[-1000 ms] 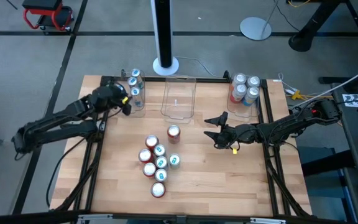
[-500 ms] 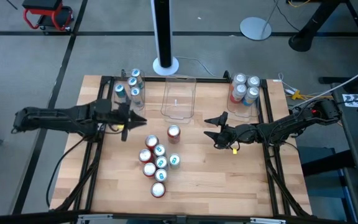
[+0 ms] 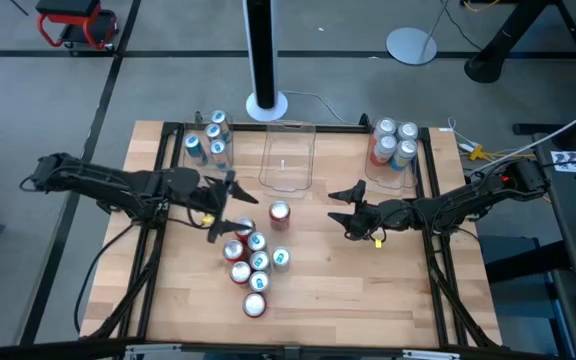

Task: Sort soda cans
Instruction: Put the blue soda can into the left transparent bin

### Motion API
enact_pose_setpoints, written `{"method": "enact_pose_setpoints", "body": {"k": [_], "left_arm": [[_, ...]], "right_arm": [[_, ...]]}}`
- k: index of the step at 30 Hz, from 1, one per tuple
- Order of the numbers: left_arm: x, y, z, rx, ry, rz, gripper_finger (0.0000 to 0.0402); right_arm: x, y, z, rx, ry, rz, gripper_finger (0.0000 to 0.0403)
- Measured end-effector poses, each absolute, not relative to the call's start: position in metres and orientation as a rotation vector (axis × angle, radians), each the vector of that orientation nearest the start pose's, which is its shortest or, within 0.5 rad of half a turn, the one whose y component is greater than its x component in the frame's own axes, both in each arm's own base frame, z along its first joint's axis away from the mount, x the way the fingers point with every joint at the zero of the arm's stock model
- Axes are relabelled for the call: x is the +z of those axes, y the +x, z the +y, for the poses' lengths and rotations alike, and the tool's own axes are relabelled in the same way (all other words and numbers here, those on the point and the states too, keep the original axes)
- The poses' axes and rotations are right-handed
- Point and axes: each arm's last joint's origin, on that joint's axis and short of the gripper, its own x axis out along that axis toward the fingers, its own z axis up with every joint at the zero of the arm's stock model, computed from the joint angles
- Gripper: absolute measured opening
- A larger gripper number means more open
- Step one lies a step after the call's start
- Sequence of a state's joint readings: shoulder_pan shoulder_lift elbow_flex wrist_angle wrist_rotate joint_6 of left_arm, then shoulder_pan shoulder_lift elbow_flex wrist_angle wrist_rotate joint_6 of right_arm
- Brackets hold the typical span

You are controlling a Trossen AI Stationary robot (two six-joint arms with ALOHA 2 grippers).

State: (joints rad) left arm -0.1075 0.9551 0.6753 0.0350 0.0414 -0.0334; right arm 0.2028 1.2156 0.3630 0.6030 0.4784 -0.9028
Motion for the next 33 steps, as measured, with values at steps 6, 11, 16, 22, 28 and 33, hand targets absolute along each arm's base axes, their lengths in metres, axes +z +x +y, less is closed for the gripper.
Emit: {"method": "enact_pose_setpoints", "body": {"k": [6,11,16,22,28,33], "left_arm": [[0.316,0.244,-0.039,-0.191,0.089,0.446,0.0375],[0.326,0.258,-0.043,-0.197,0.165,0.645,0.0372],[0.311,0.265,-0.044,-0.223,0.222,0.786,0.0371],[0.289,0.277,-0.048,-0.239,0.239,0.896,0.0369],[0.273,0.286,-0.049,-0.253,0.257,0.972,0.0364],[0.270,0.286,-0.050,-0.268,0.229,0.987,0.0363]], "right_arm": [[0.183,0.223,0.032,-0.148,-0.977,0.348,0.0321],[0.182,0.223,0.032,-0.145,-0.979,0.355,0.0321],[0.180,0.222,0.032,-0.135,-0.986,0.375,0.0321],[0.180,0.222,0.032,-0.136,-0.986,0.374,0.0321],[0.180,0.223,0.032,-0.134,-0.986,0.376,0.0321],[0.174,0.225,0.033,-0.125,-0.993,0.395,0.0321]]}}
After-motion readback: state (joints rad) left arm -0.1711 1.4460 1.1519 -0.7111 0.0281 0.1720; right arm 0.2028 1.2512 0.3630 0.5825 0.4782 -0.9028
